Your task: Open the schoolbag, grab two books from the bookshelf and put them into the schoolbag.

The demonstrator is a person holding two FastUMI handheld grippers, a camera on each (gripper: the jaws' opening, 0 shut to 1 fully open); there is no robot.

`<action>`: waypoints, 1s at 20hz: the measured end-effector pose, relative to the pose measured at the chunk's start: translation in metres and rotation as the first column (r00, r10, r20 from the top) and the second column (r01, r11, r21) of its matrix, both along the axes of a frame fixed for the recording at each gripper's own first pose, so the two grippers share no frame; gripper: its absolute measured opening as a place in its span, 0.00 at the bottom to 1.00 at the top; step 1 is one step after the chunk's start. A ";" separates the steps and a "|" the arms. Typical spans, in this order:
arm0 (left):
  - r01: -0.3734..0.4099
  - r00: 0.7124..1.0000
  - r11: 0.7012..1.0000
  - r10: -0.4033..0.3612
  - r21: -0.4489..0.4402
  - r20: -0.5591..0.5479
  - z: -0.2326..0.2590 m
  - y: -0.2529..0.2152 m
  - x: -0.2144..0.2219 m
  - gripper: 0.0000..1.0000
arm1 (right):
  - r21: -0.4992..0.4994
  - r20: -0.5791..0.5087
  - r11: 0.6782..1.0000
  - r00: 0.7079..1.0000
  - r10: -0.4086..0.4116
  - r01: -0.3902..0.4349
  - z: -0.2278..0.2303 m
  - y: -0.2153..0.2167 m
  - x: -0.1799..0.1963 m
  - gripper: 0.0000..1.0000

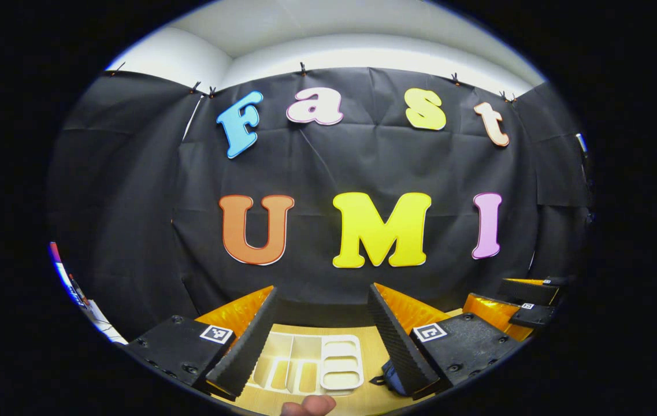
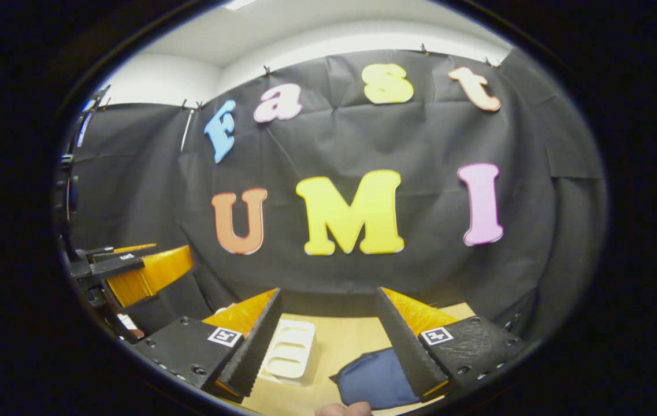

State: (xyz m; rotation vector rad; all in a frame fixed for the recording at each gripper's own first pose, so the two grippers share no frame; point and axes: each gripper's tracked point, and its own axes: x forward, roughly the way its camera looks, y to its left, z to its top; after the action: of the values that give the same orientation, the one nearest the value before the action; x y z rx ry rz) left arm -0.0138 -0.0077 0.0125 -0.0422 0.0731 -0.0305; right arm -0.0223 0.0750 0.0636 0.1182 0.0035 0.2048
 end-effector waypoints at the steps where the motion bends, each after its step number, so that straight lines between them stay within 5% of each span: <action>1: 0.002 1.000 1.000 -0.002 -0.001 0.021 0.007 -0.002 -0.002 0.97 | 0.009 0.038 1.000 0.999 -0.026 0.025 0.008 -0.001 -0.004 0.93; 10: 0.041 0.999 0.999 -0.041 -0.008 0.029 -0.005 -0.001 -0.005 0.97 | -0.032 0.162 0.990 0.978 -0.132 0.139 0.025 -0.006 -0.028 0.96; 19: 0.046 0.998 0.999 -0.046 -0.003 0.044 -0.006 -0.008 -0.013 0.97 | -0.058 0.165 0.980 0.970 -0.178 0.189 0.028 -0.022 -0.033 0.96; 20: 0.048 0.998 0.999 -0.048 0.001 0.044 -0.005 -0.009 -0.013 0.90 | -0.063 0.168 0.979 0.969 -0.180 0.193 0.029 -0.022 -0.033 0.96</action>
State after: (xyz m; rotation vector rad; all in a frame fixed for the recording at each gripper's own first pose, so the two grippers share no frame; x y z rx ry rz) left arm -0.0269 -0.0164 0.0074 -0.0396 0.0296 -0.0793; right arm -0.0549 0.0528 0.0924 0.0224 -0.1604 0.0253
